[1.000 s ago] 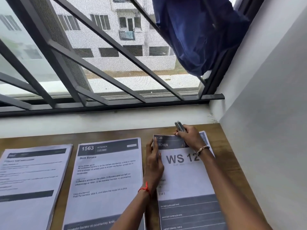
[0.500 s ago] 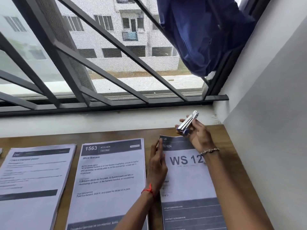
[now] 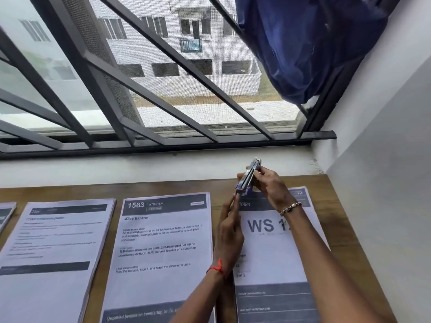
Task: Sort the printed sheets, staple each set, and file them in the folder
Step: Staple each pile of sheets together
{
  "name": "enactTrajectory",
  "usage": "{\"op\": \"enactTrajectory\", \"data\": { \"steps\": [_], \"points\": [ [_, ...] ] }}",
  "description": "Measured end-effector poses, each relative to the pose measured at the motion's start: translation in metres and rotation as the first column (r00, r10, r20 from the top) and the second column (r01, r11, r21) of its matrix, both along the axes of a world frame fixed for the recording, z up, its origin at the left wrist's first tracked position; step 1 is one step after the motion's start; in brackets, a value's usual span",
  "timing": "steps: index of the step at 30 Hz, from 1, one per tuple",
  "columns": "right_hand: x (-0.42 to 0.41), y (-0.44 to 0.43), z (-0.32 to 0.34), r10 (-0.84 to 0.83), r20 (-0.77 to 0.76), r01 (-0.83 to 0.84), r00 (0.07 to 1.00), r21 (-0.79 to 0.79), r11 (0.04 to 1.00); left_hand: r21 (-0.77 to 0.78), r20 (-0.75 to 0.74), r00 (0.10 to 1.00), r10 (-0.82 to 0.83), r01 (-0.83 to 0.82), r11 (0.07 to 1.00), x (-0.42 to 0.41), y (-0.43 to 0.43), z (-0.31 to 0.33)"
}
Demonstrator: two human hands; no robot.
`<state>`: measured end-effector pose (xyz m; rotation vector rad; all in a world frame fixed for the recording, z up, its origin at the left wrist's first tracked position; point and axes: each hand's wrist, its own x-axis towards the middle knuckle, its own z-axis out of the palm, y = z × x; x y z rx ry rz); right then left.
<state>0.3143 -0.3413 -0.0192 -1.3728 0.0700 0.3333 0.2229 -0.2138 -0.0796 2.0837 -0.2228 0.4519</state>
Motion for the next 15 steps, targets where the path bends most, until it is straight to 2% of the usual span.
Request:
{"op": "enactTrajectory", "data": {
  "steps": [6, 15],
  "points": [
    [0.0013, -0.0052, 0.0060, 0.006, -0.002, -0.006, 1.000, 0.010, 1.000, -0.002, -0.006, 1.000, -0.009, 0.009, 1.000, 0.0022, 0.0014, -0.0013],
    [0.0022, -0.0022, 0.0030, -0.005, 0.013, 0.006, 1.000, -0.061, 0.998, -0.019, -0.016, 1.000, -0.003, 0.003, 1.000, 0.0006, 0.0011, 0.0002]
  ]
}}
